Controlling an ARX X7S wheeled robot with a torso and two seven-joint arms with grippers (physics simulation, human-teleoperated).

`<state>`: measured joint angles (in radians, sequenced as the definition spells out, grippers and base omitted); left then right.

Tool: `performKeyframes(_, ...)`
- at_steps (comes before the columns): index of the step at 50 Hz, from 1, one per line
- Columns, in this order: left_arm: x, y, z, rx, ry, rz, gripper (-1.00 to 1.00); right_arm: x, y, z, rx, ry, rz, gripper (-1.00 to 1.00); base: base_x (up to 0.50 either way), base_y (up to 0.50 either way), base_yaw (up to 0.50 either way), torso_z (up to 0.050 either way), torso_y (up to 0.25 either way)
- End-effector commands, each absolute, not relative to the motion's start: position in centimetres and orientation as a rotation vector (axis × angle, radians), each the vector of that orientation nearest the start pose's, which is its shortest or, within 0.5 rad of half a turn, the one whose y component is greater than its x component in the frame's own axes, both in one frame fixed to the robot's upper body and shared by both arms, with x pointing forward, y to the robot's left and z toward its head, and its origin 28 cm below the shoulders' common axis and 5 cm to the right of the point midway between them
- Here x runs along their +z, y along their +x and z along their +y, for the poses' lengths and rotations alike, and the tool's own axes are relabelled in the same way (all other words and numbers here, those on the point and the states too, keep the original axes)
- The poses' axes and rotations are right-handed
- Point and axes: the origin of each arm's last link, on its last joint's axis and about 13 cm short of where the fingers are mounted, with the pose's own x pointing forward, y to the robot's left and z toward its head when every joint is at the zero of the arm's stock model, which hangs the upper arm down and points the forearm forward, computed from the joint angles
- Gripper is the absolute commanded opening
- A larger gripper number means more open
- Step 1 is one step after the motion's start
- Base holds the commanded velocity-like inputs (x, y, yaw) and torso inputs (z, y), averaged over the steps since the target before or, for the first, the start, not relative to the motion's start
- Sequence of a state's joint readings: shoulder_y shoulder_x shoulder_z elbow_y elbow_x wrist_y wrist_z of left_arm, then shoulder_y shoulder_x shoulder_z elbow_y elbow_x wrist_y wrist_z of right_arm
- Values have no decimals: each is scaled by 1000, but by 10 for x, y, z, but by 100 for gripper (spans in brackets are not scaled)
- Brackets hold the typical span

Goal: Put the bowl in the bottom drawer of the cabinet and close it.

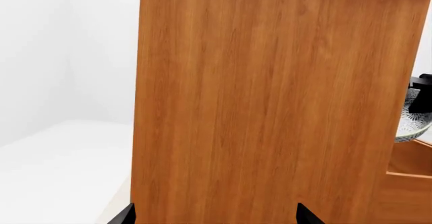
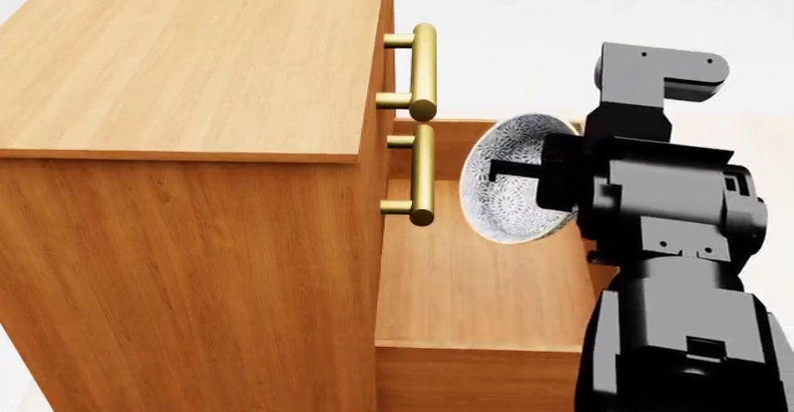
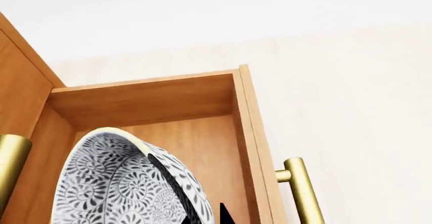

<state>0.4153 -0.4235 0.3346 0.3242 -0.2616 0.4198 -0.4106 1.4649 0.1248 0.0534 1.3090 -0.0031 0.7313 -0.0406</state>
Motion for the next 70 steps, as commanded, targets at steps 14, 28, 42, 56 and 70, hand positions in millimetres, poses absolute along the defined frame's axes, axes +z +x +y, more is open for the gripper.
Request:
performKeyframes(14, 34, 105, 215, -19, -114, -175, 100, 201, 413, -143, -9, 99, 598, -100, 0, 0, 0, 0, 0)
performKeyframes(28, 38, 105, 215, -18, -116, -175, 100, 194, 410, -138, 19, 134, 643, -100, 0, 0, 0, 0, 1)
performKeyframes(42, 39, 105, 215, -17, -116, -175, 100, 190, 406, -135, 31, 184, 701, -100, 0, 0, 0, 0, 0)
performKeyframes(56, 38, 105, 215, -18, -118, -176, 100, 190, 403, -135, 62, 237, 753, -100, 0, 0, 0, 0, 1)
performKeyframes(70, 32, 105, 214, -19, -119, -177, 100, 182, 398, -133, 41, 254, 825, -100, 0, 0, 0, 0, 0)
